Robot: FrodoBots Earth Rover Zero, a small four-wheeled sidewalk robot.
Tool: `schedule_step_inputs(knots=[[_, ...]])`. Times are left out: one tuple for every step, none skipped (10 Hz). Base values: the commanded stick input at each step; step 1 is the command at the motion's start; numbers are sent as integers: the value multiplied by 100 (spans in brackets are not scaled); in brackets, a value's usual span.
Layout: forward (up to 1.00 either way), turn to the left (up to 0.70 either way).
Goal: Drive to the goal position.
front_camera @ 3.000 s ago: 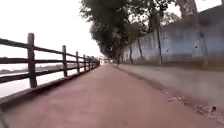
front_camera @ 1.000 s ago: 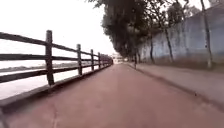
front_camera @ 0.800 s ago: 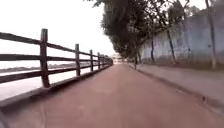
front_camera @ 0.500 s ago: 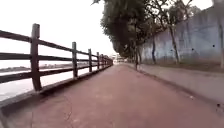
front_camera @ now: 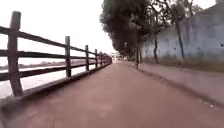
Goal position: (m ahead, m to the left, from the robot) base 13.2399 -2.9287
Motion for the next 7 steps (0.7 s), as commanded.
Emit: schedule_step_inputs(knots=[[100,0],[100,0],[100,-8],[100,-31],[100,0],[100,0],[100,0]])
